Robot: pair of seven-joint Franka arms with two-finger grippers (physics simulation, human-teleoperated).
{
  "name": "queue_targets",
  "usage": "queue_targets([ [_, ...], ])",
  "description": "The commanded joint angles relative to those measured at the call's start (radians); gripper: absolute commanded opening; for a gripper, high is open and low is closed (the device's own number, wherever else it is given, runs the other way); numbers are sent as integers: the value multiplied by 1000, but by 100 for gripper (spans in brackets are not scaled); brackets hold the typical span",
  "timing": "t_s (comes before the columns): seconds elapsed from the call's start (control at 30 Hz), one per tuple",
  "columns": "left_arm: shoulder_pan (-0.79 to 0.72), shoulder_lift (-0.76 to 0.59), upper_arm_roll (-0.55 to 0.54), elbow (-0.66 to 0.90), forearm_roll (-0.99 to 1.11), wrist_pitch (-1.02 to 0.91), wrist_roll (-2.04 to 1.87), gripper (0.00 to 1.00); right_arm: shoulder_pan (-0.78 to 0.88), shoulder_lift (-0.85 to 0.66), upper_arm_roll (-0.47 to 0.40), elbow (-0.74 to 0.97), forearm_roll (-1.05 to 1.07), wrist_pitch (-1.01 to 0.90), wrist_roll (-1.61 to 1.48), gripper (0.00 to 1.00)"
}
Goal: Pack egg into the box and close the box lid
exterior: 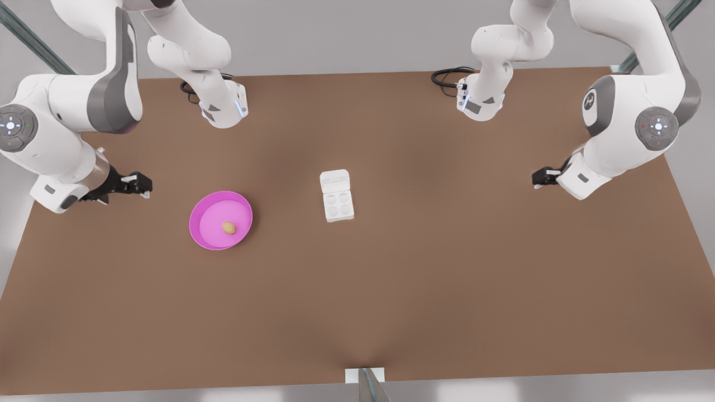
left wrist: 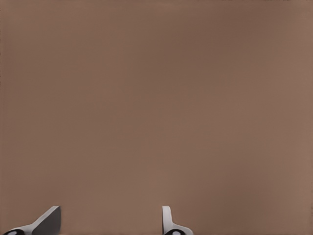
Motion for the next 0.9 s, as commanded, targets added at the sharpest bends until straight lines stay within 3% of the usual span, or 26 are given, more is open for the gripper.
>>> queue_targets([
  [0.0, 0, 22, -3, 0, 0, 7, 20, 100, -3, -2, 0, -7, 10, 39, -89, 100],
  [0.13, 9, 34, -2, 2, -3, 5, 21, 100, 82, 63, 11, -9, -18, 39, -74, 100],
  [0.2, -3, 40, -3, 3, 2, 15, 21, 100, 156, 168, 12, -17, -6, 151, -69, 100],
  [0.37, -28, 95, -37, 85, -10, 35, 23, 100, 179, 107, 12, -334, 26, 527, -69, 100],
  [0.6, -25, 94, -37, 111, -12, -7, 26, 100, 167, 57, 8, -619, 23, 873, -88, 100],
  [0.87, -33, 95, -40, 121, -10, -103, 23, 100, 130, 224, 6, -659, 19, 990, -114, 100],
])
